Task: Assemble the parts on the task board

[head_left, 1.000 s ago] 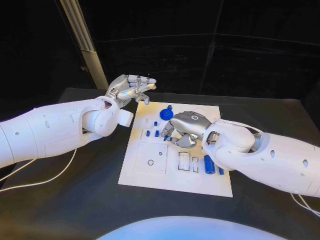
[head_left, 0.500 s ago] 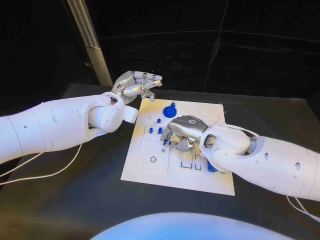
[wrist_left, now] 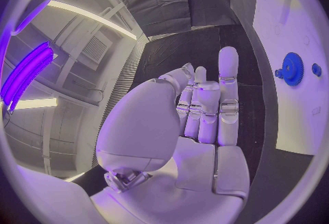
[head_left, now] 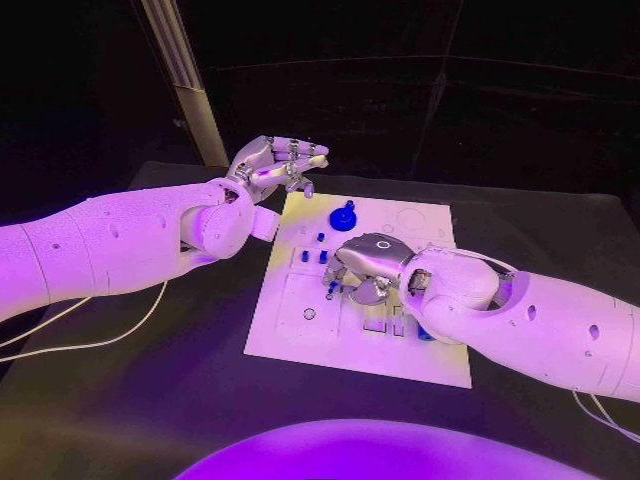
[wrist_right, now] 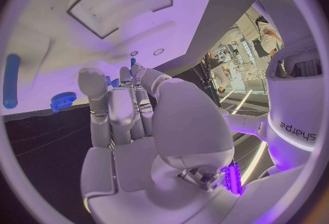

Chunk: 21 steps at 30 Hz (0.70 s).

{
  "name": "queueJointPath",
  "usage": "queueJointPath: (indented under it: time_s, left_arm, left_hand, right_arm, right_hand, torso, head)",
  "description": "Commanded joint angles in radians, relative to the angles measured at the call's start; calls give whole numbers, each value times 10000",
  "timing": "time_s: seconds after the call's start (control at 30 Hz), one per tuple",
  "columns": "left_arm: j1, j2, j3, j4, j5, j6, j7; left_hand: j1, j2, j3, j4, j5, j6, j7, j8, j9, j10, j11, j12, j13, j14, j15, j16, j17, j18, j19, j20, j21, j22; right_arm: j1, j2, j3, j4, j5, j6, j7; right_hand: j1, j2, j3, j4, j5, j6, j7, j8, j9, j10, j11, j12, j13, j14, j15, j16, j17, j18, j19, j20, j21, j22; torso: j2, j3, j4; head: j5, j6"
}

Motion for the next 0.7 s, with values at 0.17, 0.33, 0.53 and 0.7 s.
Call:
queueJointPath:
  time_s: [0.17, 0.33, 0.53, 0.7]
  left_arm:
    - [17, -2, 7, -3, 39, 148, 73]
    - [17, -6, 7, -4, 39, 152, 70]
    - [17, -4, 7, -12, 39, 153, 67]
    - [17, 1, 7, -17, 39, 159, 66]
  left_hand:
    - [-101, -36, 63, 10, 20, -63, 14, 51, -14, -74, 17, 45, 17, -64, -8, 16, -9, 162, -76, -25, -9, -10]
    - [-101, -36, 63, 10, 20, -63, 14, 51, -14, -74, 17, 45, 17, -64, -8, 16, -9, 162, -76, -25, -9, -10]
    - [-101, -36, 63, 10, 20, -63, 14, 51, -14, -74, 17, 45, 17, -64, -8, 16, -9, 162, -76, -25, -9, -10]
    - [-101, -36, 63, 10, 20, -63, 14, 51, -14, -74, 17, 45, 17, -64, -8, 16, -9, 162, -76, -25, -9, -10]
  right_arm:
    - [13, 69, -43, -41, -231, 374, -2]
    - [10, 97, -61, -65, -285, 435, -28]
    - [6, 133, -65, -74, -345, 464, -60]
    - [3, 179, -67, -98, -479, 427, -141]
  right_hand:
    - [-68, 35, 50, -2, 45, 6, 55, 51, 11, 17, 67, -39, 15, 240, -8, 51, -7, -132, -6, -13, 42, 4]
    - [-81, 35, 51, 2, 37, 7, 56, 52, 11, 17, 68, -40, 16, 239, -5, 56, -5, -133, -8, -11, 49, 12]
    - [-81, 35, 51, 2, 36, 7, 56, 52, 11, 17, 68, -40, 16, 239, -5, 56, -5, -133, -8, -11, 49, 12]
    - [-94, 34, 52, 4, 24, 7, 56, 53, 11, 17, 69, -41, 16, 238, -3, 61, -4, -132, -14, -8, 51, 10]
  torso:
    - [2, 1, -3]
    - [5, 4, -5]
    - [4, 6, -5]
    - [4, 4, -7]
  head:
    - [18, -22]
    - [29, -32]
    - [47, -23]
    - [65, -16]
